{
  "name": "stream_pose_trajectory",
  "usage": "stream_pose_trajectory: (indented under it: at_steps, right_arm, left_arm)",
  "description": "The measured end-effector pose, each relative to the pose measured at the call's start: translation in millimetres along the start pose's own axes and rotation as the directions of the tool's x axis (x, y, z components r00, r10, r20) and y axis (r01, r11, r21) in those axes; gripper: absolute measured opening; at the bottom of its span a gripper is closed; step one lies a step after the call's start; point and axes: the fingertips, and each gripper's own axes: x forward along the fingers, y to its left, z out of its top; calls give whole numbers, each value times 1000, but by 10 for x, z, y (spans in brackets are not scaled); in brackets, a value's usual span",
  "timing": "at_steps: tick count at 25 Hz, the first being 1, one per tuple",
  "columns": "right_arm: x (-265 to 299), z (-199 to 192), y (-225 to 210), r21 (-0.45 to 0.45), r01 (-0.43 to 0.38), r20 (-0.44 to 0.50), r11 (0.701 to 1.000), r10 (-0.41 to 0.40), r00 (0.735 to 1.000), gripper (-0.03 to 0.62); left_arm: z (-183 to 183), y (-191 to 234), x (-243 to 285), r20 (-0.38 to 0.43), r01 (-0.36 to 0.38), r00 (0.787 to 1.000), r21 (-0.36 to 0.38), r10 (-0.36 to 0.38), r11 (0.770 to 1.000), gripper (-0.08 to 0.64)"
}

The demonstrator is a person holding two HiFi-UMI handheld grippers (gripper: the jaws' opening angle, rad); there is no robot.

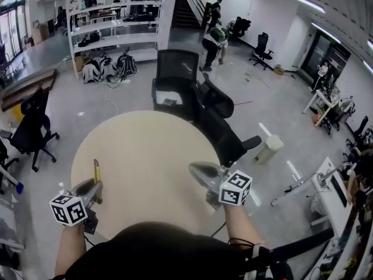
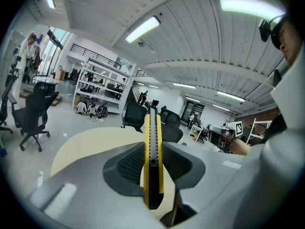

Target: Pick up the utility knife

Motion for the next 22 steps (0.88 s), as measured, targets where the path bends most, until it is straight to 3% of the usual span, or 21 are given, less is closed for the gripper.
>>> stream_pose_trajectory:
  at_steps: [5,11,22]
  right_arm:
    - [75,-16,139,32,26,30,999,-27,999,14]
    - [201,72,316,8,34,34,999,-35,999,14]
    - [188,126,366,29,54,53,998,-55,997,14]
  left_arm:
    - [166,76,-138,17,35,999,21,-35,999,114]
    - [335,137,-226,53,77,995,42,-79,996,114]
    - [394,79,-236,83,124,988,44,-127,991,114]
